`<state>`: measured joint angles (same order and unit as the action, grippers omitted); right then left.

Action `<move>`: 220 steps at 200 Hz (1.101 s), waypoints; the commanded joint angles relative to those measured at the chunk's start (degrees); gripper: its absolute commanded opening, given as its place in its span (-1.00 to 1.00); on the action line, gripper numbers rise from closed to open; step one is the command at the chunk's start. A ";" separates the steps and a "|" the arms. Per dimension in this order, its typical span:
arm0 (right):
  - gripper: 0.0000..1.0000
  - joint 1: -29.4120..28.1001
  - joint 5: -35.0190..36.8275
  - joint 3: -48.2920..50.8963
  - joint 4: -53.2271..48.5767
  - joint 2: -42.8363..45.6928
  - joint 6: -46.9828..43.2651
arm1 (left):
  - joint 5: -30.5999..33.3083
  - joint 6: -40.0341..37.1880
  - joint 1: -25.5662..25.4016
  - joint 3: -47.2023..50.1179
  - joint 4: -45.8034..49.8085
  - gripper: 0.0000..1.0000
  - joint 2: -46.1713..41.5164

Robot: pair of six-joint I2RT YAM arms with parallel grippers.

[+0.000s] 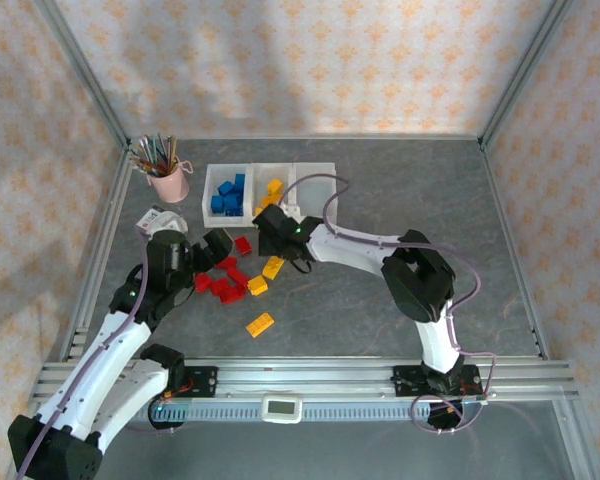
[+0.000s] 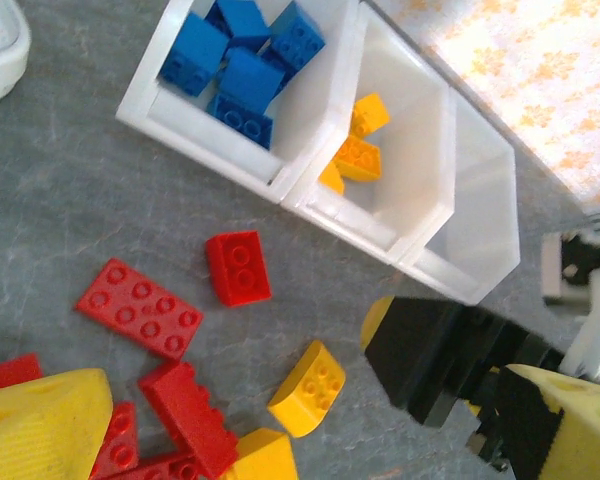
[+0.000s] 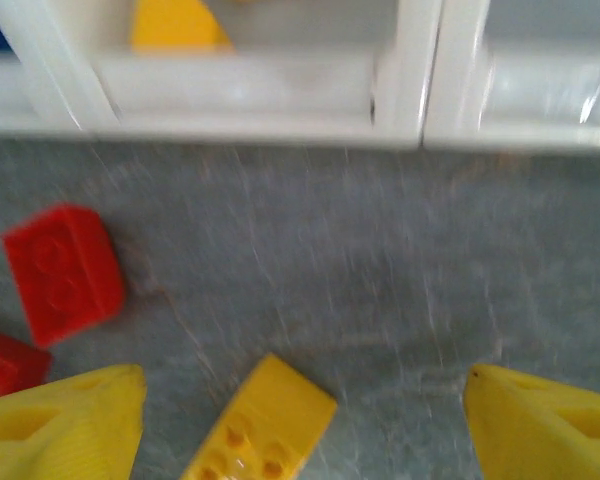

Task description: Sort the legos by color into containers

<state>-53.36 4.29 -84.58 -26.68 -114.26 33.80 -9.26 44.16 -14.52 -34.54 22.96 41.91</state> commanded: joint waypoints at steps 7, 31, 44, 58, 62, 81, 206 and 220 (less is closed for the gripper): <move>0.71 -2.57 1.52 2.46 2.29 1.26 7.50 | -0.41 1.63 0.20 1.50 2.37 0.98 -1.85; 0.75 -3.25 0.19 3.08 4.47 0.16 9.32 | -0.11 1.63 0.20 1.67 2.96 0.99 -1.83; 0.76 -3.58 0.38 1.95 3.74 -1.47 10.26 | 0.48 1.76 0.18 1.60 3.29 0.98 -1.83; 0.74 -4.13 1.59 1.30 3.66 -2.92 11.16 | 1.27 1.96 0.19 1.52 3.72 0.98 -1.99; 0.72 -4.27 1.88 1.11 3.63 -3.28 11.39 | 1.45 1.98 0.20 1.54 3.76 0.98 -2.01; 0.66 -4.34 3.65 0.47 3.22 -4.52 12.07 | 1.57 1.98 0.20 1.52 3.89 0.99 -2.01; -0.27 -4.83 5.54 2.43 0.24 -3.39 8.84 | 1.16 1.80 0.20 1.92 3.73 0.98 -2.09; -0.33 -4.86 5.55 2.67 0.92 -2.93 8.20 | 1.26 1.80 0.20 1.86 3.75 0.98 -2.18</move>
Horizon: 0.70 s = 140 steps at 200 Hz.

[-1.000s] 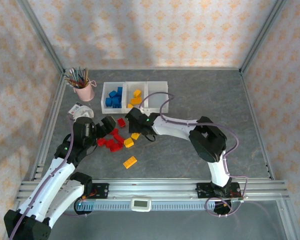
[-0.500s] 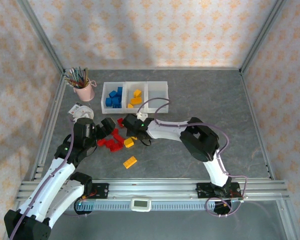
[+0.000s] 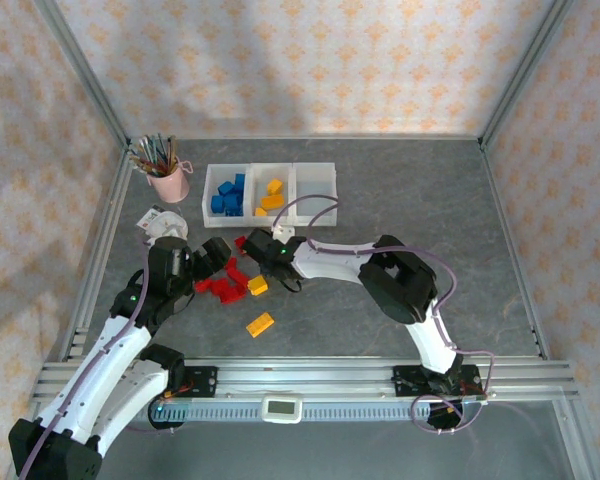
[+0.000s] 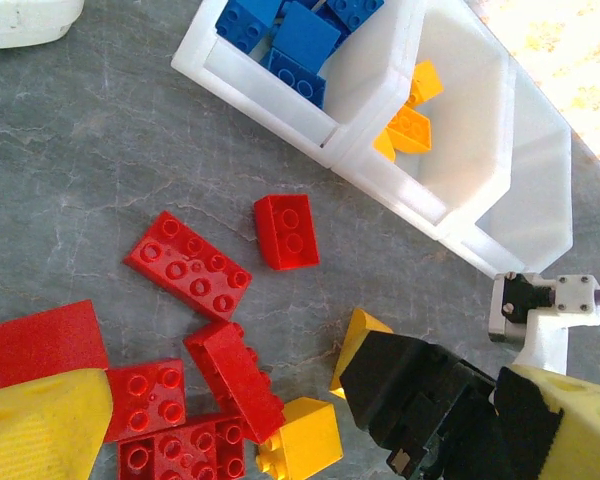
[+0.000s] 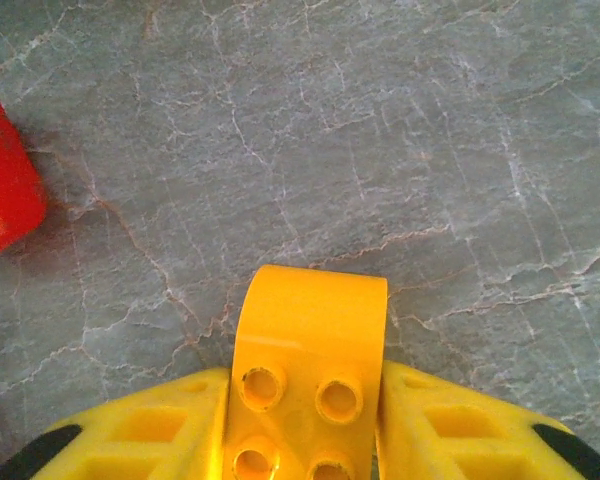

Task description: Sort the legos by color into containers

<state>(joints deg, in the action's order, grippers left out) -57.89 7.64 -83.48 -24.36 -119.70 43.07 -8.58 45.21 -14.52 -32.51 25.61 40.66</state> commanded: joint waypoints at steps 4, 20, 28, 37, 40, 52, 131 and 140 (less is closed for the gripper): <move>-0.34 -0.36 2.16 1.34 -1.47 2.53 -1.26 | 0.47 0.76 0.19 -0.23 1.04 0.98 -0.94; -0.38 -0.33 2.70 0.08 -2.47 2.84 -2.07 | 0.40 0.67 0.20 -0.61 0.94 0.98 -0.84; -0.40 -0.21 3.13 -0.55 -2.75 3.30 -2.87 | 0.41 0.58 0.20 -0.86 0.83 0.98 -0.77; -0.42 -0.14 3.89 -1.09 -2.80 4.16 -3.77 | 0.60 0.49 0.20 -1.22 0.47 0.98 -0.63; -0.42 -0.12 4.03 -1.27 -2.68 4.55 -4.12 | 0.62 0.43 0.15 -1.37 0.36 0.98 -0.55; -0.44 0.56 3.75 -1.95 -1.91 5.92 -6.04 | 0.72 0.23 0.20 -1.99 -0.34 0.98 -0.18; -0.42 7.91 3.66 -11.63 5.37 2.09 -19.45 | 1.87 -0.38 0.27 -6.98 -6.72 0.98 7.89; -0.42 8.44 3.78 -13.58 6.41 0.62 -21.35 | 2.27 -0.56 0.37 -7.46 -7.51 0.98 8.87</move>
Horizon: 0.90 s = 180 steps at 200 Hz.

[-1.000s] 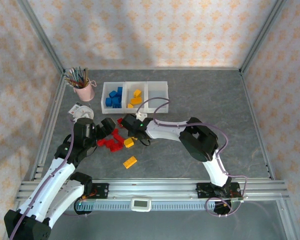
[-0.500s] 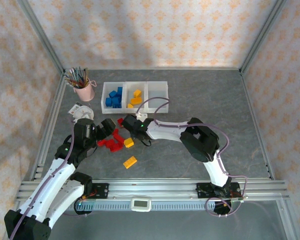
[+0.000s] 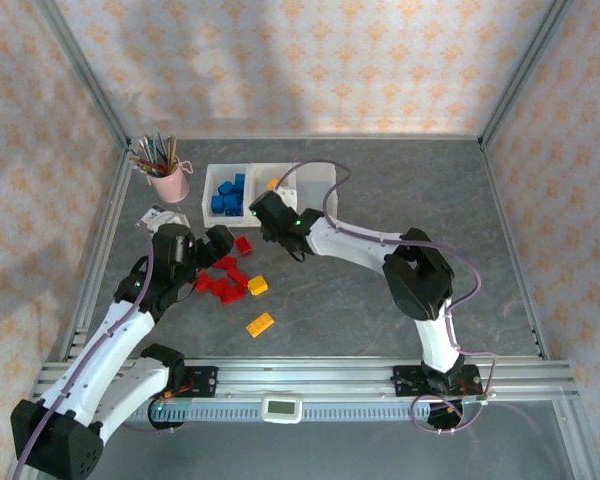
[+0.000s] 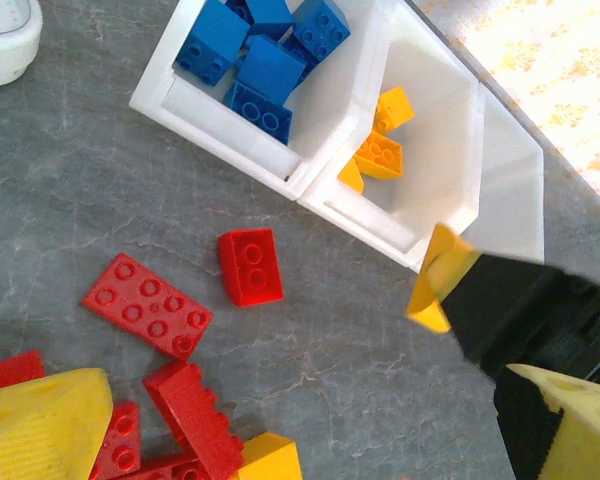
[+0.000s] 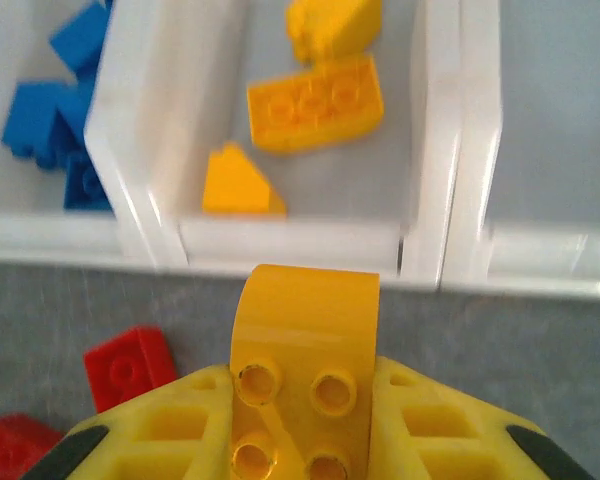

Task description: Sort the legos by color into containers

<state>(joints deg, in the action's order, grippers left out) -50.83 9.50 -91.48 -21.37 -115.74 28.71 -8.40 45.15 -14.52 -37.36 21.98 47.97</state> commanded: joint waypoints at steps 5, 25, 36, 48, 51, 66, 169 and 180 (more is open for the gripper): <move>-0.42 1.66 1.96 -6.74 3.75 -4.29 -7.95 | 2.24 -0.50 0.37 -2.78 -4.30 0.99 2.02; -0.42 2.70 3.79 -11.77 4.23 -8.36 -10.72 | 2.52 -0.59 0.63 -3.54 -5.99 0.98 4.04; -0.42 3.66 3.52 -14.76 4.04 -11.03 -11.41 | 2.51 -0.75 0.72 -4.09 -6.49 0.98 5.00; -0.42 4.53 3.01 -18.11 3.55 -13.75 -11.89 | 2.68 -0.98 0.77 -4.53 -6.94 0.98 5.87; -0.42 4.79 2.99 -18.94 3.34 -14.39 -12.06 | 2.76 -1.02 0.80 -4.61 -7.07 0.98 6.02; -0.35 5.38 3.02 -22.06 3.31 -16.68 -13.12 | 2.78 -1.28 0.88 -5.01 -7.62 0.98 6.76; 0.26 5.10 -2.65 -18.19 0.49 -8.14 -14.07 | 0.67 -2.42 0.85 -5.89 -5.28 0.98 5.56; 0.29 4.71 -3.27 -15.33 0.49 -6.05 -13.61 | 0.42 -2.65 0.86 -5.43 -4.66 0.98 4.68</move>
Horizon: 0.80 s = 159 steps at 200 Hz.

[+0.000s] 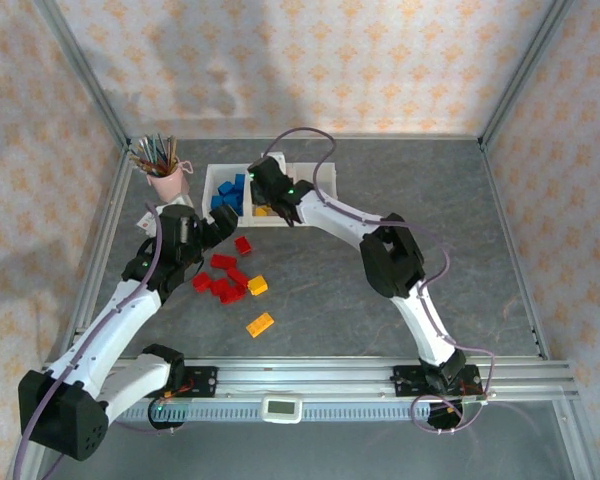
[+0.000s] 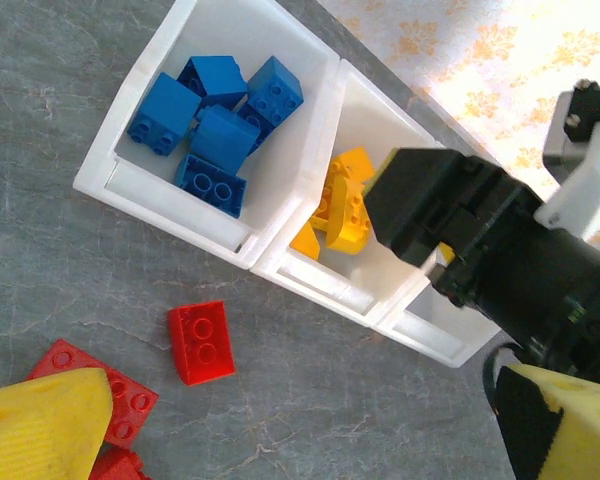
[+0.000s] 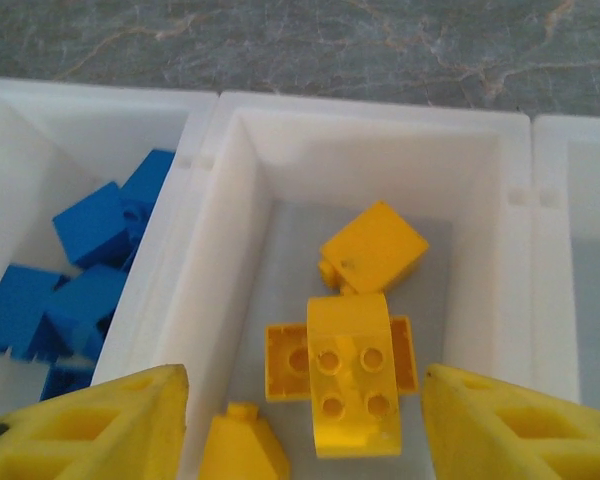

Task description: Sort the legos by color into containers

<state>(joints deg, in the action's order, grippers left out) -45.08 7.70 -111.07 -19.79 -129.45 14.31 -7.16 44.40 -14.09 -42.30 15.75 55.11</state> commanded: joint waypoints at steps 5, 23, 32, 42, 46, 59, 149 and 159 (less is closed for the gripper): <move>0.30 -1.14 -2.06 5.55 -1.04 8.67 1.17 | -1.05 -1.95 0.46 -0.26 1.93 0.98 -2.89; 0.34 -1.47 -4.29 10.56 -1.13 12.10 2.61 | -2.18 -1.86 0.46 0.75 3.32 0.98 -4.31; 0.37 -1.80 -4.95 12.93 -1.28 13.64 3.30 | -2.78 -1.86 0.46 1.15 4.12 0.98 -5.01; 0.40 -2.32 -4.98 15.53 -1.64 15.21 4.21 | -3.69 -1.86 0.40 1.81 4.89 0.98 -5.79; 0.41 -2.58 -5.13 16.48 -1.80 15.86 4.46 | -3.81 -1.86 0.45 2.02 5.26 0.98 -6.16; 0.46 -3.50 -5.48 18.96 -2.69 17.38 5.35 | -4.05 -1.86 0.44 2.65 6.76 0.98 -7.13; 0.62 -11.51 -11.03 31.03 -3.71 19.44 18.76 | -2.78 0.48 0.46 8.14 13.20 0.98 -14.39; 0.62 -12.10 -12.02 31.59 -2.95 18.94 20.63 | -2.99 0.89 0.46 8.76 13.09 0.98 -14.93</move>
<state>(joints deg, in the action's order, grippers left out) -55.66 -2.28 -80.62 -23.24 -110.93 28.84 -10.11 43.90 -14.09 -35.18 26.59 41.78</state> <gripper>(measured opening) 0.809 0.992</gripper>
